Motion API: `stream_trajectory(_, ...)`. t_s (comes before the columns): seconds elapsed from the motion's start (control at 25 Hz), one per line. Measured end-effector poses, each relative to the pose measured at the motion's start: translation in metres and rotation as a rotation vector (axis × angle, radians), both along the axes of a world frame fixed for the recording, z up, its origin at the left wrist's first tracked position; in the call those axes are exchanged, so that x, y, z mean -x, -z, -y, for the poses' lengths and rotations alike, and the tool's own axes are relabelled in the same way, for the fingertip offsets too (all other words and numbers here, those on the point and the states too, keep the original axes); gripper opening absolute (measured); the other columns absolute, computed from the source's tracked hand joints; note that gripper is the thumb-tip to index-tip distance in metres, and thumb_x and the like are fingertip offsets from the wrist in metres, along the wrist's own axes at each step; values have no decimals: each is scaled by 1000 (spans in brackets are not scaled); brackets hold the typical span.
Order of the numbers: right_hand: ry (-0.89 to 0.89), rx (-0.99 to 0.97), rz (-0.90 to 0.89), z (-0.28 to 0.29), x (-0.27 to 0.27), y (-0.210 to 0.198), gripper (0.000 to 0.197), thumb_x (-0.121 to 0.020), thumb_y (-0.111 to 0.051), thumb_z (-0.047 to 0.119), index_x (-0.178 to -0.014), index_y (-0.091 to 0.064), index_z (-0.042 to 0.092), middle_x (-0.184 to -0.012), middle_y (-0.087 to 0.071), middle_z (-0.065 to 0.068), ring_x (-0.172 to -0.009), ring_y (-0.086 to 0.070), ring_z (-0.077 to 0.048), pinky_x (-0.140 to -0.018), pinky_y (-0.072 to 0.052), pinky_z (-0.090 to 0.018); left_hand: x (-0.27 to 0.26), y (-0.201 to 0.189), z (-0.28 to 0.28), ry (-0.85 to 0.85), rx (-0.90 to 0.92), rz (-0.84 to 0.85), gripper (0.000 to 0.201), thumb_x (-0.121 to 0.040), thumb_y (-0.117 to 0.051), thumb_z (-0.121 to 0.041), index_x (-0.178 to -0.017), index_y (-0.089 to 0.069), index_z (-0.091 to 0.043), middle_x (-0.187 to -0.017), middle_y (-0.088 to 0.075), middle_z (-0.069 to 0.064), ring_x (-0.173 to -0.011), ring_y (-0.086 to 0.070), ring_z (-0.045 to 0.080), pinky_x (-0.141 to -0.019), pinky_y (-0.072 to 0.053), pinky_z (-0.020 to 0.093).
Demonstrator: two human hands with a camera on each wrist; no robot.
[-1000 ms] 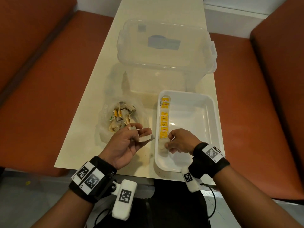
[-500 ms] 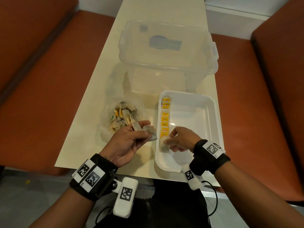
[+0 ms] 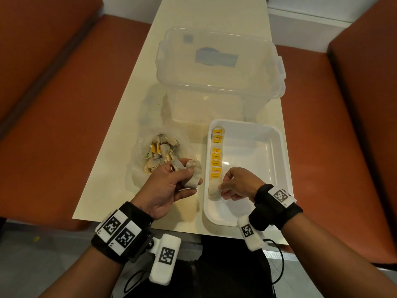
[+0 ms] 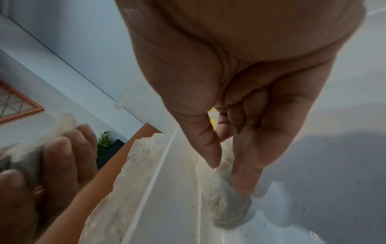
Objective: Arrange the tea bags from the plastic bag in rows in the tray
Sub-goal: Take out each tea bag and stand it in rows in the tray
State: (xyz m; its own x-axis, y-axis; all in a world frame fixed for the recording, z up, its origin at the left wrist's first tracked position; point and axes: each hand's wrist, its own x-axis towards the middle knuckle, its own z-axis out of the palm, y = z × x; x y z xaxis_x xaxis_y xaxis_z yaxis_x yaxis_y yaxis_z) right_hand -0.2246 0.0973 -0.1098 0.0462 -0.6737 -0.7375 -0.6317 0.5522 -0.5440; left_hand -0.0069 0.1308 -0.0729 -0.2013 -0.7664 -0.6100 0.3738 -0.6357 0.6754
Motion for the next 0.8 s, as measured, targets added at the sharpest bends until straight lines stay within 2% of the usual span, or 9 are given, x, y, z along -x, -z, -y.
stream_trajectory(0.16,-1,5,4,-1,1,0,14,-89,-68,9,-79,-59,11,-89,-77,-16,-66,-70,-15,-66,-57,-27,-1,4,1,1,12,25,25,-93,-58,5,-115,-64,-6,-100,-72,15,-89,-74,23,-63,-61,24)
stream_trajectory(0.28,-3,12,7,0,1,1,14,-90,-67,9,-78,-59,11,-87,-77,-14,-64,-70,-12,-68,-59,-28,-1,5,1,24,17,39,31,-91,-55,9,-116,-66,-7,-104,-71,17,-93,-73,25,-62,-60,24)
stream_trajectory(0.36,7,4,16,1,2,2,13,-90,-67,11,-79,-60,11,-87,-78,-12,-64,-71,-12,-70,-59,-29,-1,4,0,47,27,69,30,-92,-57,4,-116,-66,-11,-104,-72,16,-95,-71,27,-61,-59,27)
stream_trajectory(0.48,24,0,3,1,3,2,15,-91,-67,17,-79,-63,10,-86,-78,-11,-66,-70,-13,-71,-58,-30,0,3,-1,44,25,98,19,-95,-62,-7,-112,-65,-16,-89,-74,11,-88,-72,23,-57,-59,28)
stream_trajectory(0.6,1,92,-60,-1,4,-5,20,-92,-68,29,-84,-65,11,-86,-75,-7,-66,-64,-12,-66,-54,-28,1,3,0,39,52,126,17,-92,-67,-10,-106,-65,-18,-87,-72,8,-81,-69,21,-56,-59,28)
stream_trajectory(0.64,24,134,-6,-3,2,-11,22,-92,-69,32,-88,-65,11,-87,-74,-6,-65,-62,-11,-63,-52,-26,1,3,1,36,63,132,15,-91,-68,-9,-103,-65,-17,-84,-71,7,-76,-69,19,-58,-60,28)
stream_trajectory(0.72,114,167,227,-9,-3,-28,27,-93,-68,38,-97,-67,12,-88,-72,-4,-64,-61,-9,-62,-50,-24,4,4,1,38,80,131,11,-90,-68,-7,-96,-62,-14,-75,-69,4,-65,-67,16,-62,-61,29)
stream_trajectory(0.8,168,159,435,-15,-10,-45,28,-93,-66,39,-104,-69,13,-88,-71,-1,-65,-60,-9,-62,-49,-23,8,5,1,61,98,135,12,-90,-68,-4,-92,-58,-12,-72,-66,2,-62,-66,15,-63,-60,30)
